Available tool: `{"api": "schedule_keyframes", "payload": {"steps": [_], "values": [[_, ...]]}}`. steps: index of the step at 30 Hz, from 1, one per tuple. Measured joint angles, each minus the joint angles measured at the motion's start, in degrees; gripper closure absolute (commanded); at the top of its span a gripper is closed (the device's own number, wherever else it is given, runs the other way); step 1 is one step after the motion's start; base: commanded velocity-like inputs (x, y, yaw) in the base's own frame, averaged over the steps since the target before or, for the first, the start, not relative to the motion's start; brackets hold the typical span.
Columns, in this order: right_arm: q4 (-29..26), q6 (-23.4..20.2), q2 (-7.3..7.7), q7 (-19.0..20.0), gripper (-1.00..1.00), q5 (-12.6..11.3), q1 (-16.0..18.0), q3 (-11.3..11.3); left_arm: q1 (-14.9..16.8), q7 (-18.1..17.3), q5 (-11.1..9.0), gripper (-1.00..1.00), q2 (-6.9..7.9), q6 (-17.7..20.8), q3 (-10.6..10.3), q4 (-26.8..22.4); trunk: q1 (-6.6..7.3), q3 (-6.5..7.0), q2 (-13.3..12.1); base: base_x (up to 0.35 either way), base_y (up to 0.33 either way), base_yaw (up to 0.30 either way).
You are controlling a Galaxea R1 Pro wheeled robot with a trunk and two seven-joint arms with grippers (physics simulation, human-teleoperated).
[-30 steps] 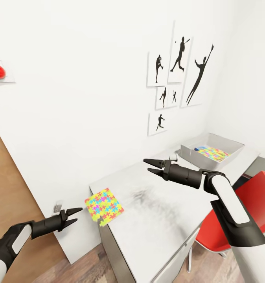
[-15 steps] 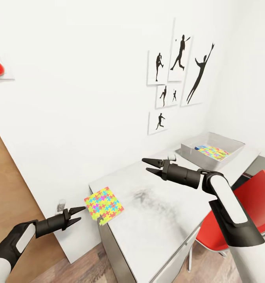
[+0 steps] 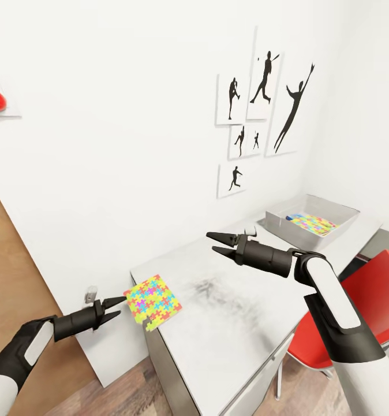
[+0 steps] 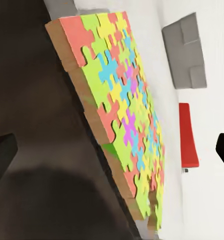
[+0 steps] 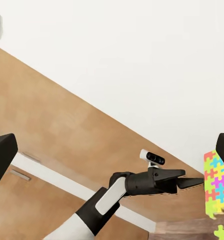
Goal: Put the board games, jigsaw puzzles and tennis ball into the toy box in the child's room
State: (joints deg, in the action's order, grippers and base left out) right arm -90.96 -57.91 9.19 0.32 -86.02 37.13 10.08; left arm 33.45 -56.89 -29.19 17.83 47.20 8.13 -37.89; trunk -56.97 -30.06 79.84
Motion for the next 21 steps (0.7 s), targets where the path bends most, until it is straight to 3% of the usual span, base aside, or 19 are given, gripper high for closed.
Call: {"api": "schedule_keyframes", "payload": {"steps": [5, 12, 21], "values": [[0.0, 0.05, -0.06, 0.0, -1.0, 0.02, 0.0, -0.02, 2.68, 0.22, 0.05, -1.0, -0.15, -0.04, -0.12, -0.56, 0.0, 0.0, 0.0, 0.0, 0.0, 0.0], [0.0, 0.07, -0.09, -0.03, -1.0, 0.05, 0.0, 0.0, 3.77, 0.35, 0.08, -1.0, -0.27, -0.17, -0.24, -0.53, 0.0, 0.0, 0.0, 0.0, 0.0, 0.0], [0.0, 0.0, -0.09, 0.0, -1.0, 0.05, 0.0, -0.16, 3.87, 0.84, 0.21, -1.0, -2.26, -0.41, -0.43, 0.02, 0.0, 0.0, 0.0, 0.0, 0.0, 0.0]]}}
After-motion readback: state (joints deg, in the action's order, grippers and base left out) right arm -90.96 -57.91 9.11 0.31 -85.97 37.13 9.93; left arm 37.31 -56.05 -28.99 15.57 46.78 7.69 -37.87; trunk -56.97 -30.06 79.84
